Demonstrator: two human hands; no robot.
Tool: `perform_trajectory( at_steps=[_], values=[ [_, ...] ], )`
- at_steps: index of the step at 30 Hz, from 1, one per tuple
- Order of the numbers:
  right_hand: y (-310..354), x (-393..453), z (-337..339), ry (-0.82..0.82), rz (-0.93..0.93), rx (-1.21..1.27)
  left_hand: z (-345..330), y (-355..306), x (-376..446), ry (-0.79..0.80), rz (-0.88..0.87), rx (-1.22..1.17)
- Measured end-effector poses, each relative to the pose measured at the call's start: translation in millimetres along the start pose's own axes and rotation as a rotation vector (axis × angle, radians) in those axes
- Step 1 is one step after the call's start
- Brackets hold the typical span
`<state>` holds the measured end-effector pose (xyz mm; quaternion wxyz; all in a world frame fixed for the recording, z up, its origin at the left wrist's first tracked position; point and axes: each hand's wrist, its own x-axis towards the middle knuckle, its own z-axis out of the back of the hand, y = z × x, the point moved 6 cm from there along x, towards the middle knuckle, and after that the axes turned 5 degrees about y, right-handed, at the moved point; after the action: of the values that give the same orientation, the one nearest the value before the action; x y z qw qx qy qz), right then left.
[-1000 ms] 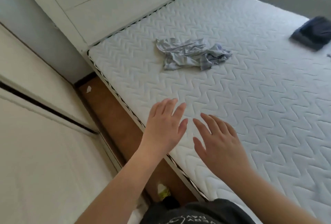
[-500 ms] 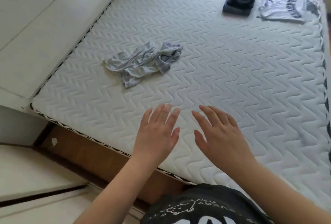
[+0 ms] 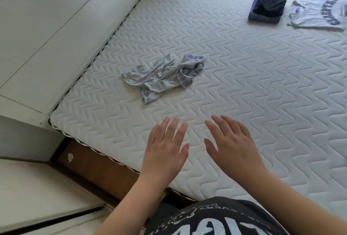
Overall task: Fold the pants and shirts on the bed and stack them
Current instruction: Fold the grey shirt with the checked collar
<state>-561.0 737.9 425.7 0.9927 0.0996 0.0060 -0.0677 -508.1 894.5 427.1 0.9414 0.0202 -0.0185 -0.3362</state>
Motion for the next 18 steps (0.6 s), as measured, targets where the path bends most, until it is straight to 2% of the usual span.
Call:
perform_trajectory(
  at_steps=[3,7,10,13,18],
  values=[
    [29.2,14.6,-7.9,-0.034,0.009,-0.014,-4.1,32.3,2.6,-0.033,-0.036,0.007],
    [75.1,40.3,-23.8,-0.049,-0.018,-0.074,-16.3,89.6,4.1,0.002,-0.057,-0.004],
    [119.3,64.4,-42.8,-0.058,-0.095,-0.086,-25.9,145.5,2.3,0.052,-0.100,-0.022],
    [168.3,91.5,-64.1,0.011,-0.179,-0.048,-23.1,202.1,4.5,0.055,-0.152,-0.040],
    [229.1,127.8,-67.5,0.005,-0.276,0.002,-23.2,279.5,5.6,0.095,-0.183,-0.110]
  ],
)
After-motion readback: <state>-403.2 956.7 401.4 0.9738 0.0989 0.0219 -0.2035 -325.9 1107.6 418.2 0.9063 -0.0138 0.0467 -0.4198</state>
